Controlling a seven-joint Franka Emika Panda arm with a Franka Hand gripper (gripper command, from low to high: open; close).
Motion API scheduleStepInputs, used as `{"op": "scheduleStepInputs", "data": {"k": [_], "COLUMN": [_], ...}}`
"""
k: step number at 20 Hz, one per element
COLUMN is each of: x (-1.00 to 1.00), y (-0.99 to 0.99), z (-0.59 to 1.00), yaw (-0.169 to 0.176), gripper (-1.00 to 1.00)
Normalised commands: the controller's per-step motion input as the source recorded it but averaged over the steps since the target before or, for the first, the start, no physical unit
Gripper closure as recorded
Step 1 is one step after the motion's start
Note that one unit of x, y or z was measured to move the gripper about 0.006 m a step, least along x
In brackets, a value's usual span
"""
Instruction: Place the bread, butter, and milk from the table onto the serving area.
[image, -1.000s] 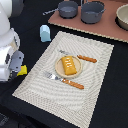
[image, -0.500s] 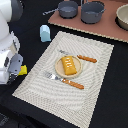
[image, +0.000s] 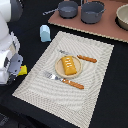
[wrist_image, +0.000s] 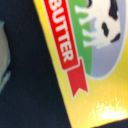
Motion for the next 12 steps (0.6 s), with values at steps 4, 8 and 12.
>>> {"op": "scheduleStepInputs", "data": {"k": [4, 8, 12], "x": [-0.05, -0.01, 0.03], "y": [-0.06, -0.05, -0.01], "z": [-0.27, -0.32, -0.09], "yaw": [0.023, 0.022, 0.028], "gripper": [1.0, 1.0, 1.0]}}
